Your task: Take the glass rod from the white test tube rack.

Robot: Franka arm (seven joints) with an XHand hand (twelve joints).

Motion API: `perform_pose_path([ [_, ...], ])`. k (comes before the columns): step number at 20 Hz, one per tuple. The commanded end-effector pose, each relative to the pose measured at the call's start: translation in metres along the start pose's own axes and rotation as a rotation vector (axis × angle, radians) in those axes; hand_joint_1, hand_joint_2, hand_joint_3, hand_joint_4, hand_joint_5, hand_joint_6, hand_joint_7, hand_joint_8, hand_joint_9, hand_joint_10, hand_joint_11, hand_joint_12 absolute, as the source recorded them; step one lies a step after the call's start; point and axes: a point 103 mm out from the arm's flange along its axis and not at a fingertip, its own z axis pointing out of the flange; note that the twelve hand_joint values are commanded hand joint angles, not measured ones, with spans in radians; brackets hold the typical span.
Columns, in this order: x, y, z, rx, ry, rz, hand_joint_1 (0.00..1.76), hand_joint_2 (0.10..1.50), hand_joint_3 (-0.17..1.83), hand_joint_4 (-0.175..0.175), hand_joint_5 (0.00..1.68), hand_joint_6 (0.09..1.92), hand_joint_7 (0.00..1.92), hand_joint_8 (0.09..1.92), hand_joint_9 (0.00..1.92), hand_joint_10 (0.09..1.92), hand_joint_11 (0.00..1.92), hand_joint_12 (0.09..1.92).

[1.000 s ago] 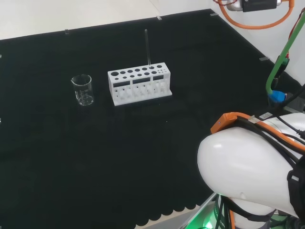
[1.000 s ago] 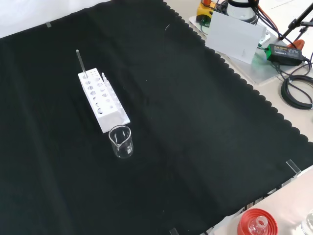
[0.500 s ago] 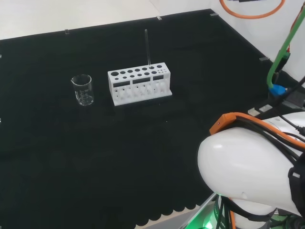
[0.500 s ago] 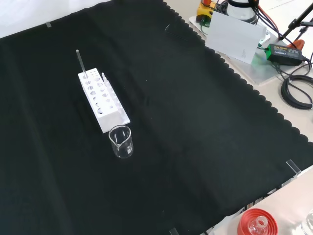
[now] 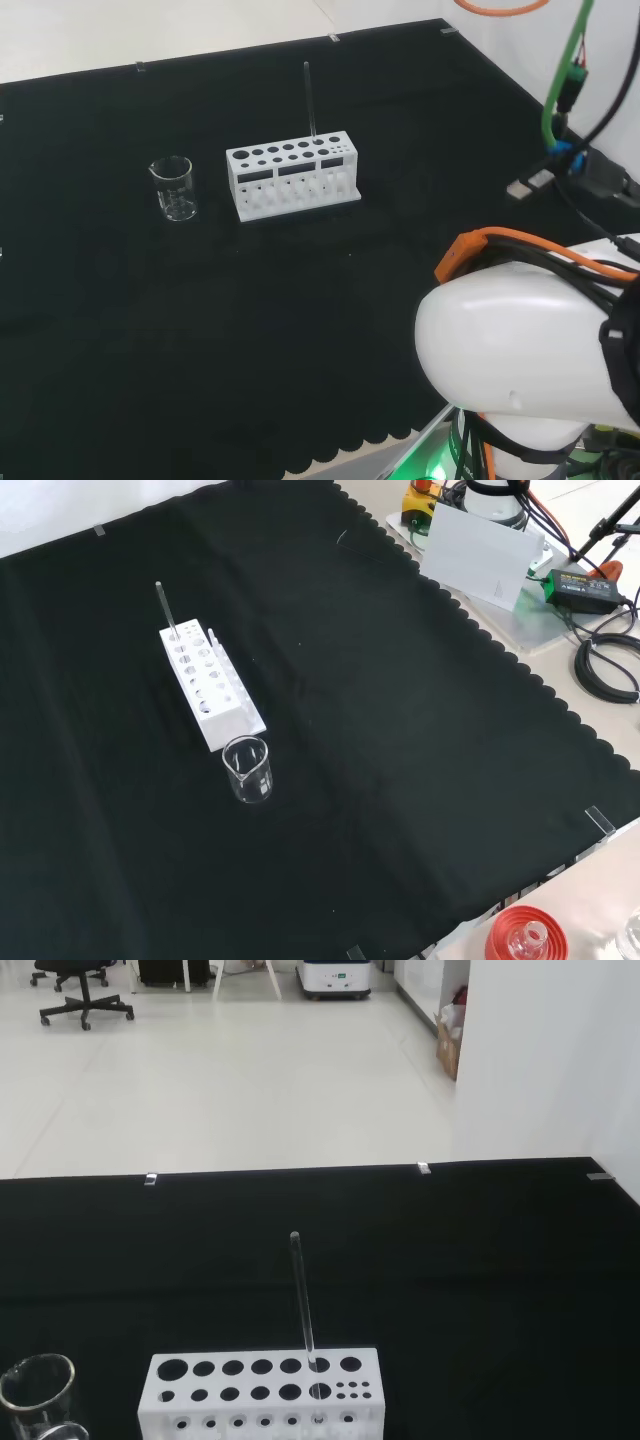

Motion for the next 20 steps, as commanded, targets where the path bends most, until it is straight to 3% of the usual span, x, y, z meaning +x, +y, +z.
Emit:
perform_pose_path([
  [1, 0.009, 0.045, -0.001, 0.002, -0.034, -0.046, 0.4, 0.97, 0.1, 0.042, 0.32, 0.09, 0.25, 0.77, 0.33, 0.94, 0.26, 1.47],
  [20, 0.024, 0.119, 0.036, 0.088, -0.043, -0.154, 0.58, 0.92, 0.09, 0.034, 0.39, 0.09, 0.34, 0.78, 0.51, 0.86, 0.45, 1.39],
])
